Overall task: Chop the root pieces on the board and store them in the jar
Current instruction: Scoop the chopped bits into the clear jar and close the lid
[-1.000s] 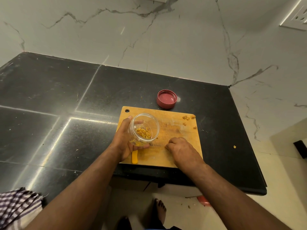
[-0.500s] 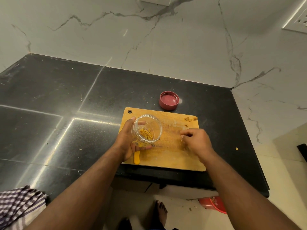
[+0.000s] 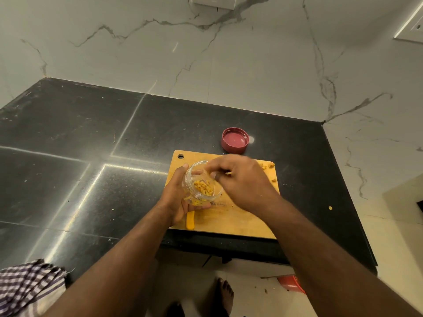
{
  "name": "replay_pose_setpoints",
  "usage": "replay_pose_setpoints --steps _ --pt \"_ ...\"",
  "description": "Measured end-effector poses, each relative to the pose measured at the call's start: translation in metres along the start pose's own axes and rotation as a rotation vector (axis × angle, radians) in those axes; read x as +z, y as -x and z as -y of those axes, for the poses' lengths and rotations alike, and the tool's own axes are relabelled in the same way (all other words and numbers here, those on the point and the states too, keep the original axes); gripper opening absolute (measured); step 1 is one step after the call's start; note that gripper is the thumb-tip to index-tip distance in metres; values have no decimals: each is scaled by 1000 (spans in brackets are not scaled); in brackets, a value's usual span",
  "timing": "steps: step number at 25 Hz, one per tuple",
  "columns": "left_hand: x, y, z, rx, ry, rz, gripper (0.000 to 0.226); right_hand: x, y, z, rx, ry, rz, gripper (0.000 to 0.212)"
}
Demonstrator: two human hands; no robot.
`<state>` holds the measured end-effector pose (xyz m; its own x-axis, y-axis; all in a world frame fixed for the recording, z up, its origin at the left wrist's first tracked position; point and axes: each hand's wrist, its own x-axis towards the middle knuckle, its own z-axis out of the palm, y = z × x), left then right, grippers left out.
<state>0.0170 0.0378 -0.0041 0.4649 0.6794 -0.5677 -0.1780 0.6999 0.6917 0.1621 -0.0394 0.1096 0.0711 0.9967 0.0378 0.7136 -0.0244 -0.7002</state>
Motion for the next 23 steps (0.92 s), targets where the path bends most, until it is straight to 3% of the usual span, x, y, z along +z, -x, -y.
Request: replay_pose_setpoints --steps 3,7,8,11,15,18,23 --pt "0 1 1 2 13 1 60 -1 -3 7 -21 145 -6 28" --pt "-1 -1 0 17 19 -6 58 -14 -2 15 -238 65 -335 19" --pt "-1 -1 0 15 23 -4 58 -9 -2 15 -242 58 -314 19" --pt "-2 -2 1 12 43 -6 59 8 -2 7 -110 102 -40 26" --pt "-5 -4 -2 19 84 3 59 -21 -37 -41 65 -62 -291 21" --pt "-4 -6 -6 45 96 -4 58 -27 -78 -96 289 195 -233 21" --pt "-5 -8 -10 98 128 -62 59 -4 -136 -139 297 552 2 28"
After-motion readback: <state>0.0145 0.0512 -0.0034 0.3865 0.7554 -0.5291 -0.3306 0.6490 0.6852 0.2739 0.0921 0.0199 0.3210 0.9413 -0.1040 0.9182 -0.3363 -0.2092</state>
